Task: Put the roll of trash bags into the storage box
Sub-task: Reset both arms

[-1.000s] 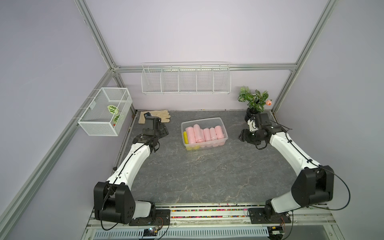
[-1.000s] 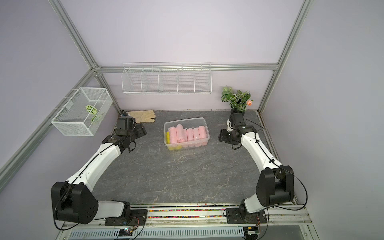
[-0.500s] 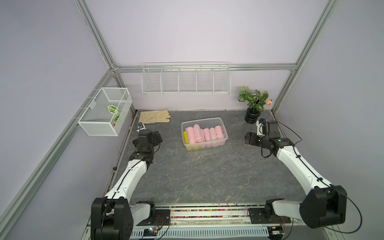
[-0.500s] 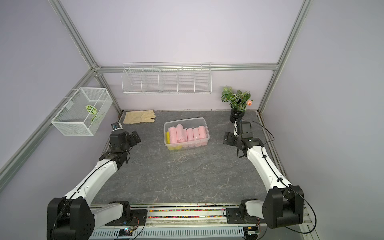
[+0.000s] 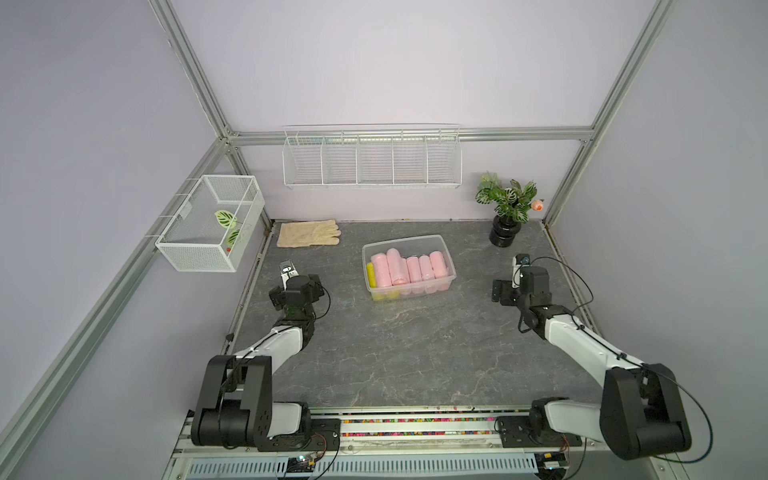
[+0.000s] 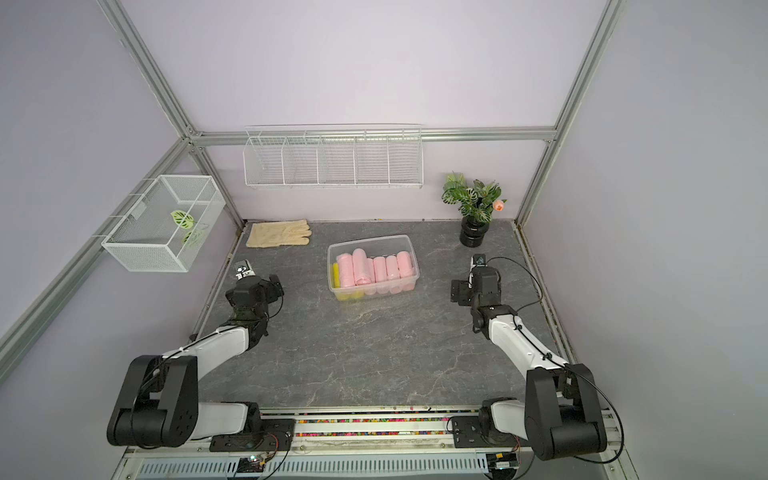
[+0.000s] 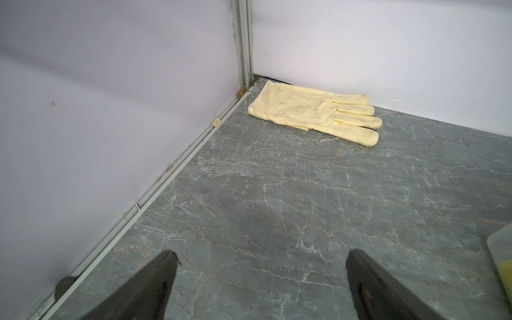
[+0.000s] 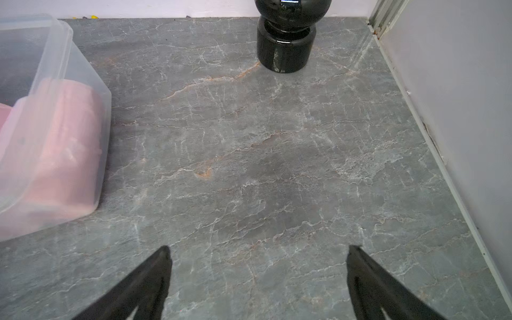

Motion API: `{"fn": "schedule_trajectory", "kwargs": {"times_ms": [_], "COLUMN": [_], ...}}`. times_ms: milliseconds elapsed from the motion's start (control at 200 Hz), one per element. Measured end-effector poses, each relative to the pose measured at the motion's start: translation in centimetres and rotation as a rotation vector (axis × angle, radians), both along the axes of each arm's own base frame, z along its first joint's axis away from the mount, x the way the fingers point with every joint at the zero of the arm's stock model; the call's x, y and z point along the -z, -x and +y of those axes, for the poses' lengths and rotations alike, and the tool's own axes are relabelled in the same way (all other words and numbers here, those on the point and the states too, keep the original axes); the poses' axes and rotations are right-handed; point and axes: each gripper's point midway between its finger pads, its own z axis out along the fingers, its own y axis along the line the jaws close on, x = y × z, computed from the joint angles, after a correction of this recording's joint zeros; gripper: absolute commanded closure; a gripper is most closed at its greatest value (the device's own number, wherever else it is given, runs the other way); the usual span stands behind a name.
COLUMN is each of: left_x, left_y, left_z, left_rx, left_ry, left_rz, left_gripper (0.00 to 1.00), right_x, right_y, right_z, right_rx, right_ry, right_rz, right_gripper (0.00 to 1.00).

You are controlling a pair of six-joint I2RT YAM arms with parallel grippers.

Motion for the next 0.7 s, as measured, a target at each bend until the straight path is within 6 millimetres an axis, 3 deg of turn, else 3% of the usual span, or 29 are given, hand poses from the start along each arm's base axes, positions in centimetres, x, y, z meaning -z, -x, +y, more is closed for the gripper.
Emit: {"fn": "schedule_trajectory", "kwargs": {"times_ms": [185,325,495,625,700], "left_x": [1.1,2.2,2.2,1.8,1.6], "left_y": [0.0,-0.1,0.3,0.2,0.1], "left_z": [-0.5,0.4,0.4,0.3,0.3], "left_rx": [0.049,0.05,0.06,0.07,0.069], "left_ry": [-0.015,-0.007,0.001,0.005,0.005], "left_rz": [-0.031,-0.046,-0.094,-0.115,-0.127], "left_gripper": [0.0,0.0,0.0,0.0,0.0], "right_x": [1.8,3.7,2.8,5.2,5.3], "right_y": [0.0,-0.5,-1.1,-1.2,-1.2], "right_z": [-0.1,0.4,-0.1,-0.3,-0.3], "right_rx": [-0.009,-0.049,-0.042,-0.043,-0.041], "right_ry": [0.005,0.025,0.057,0.072,0.072], "right_rz": [-0.057,-0.055,-0.181,-0.175,-0.168], "right_gripper": [0.01,0.01,0.01,0.01,0.01]}}
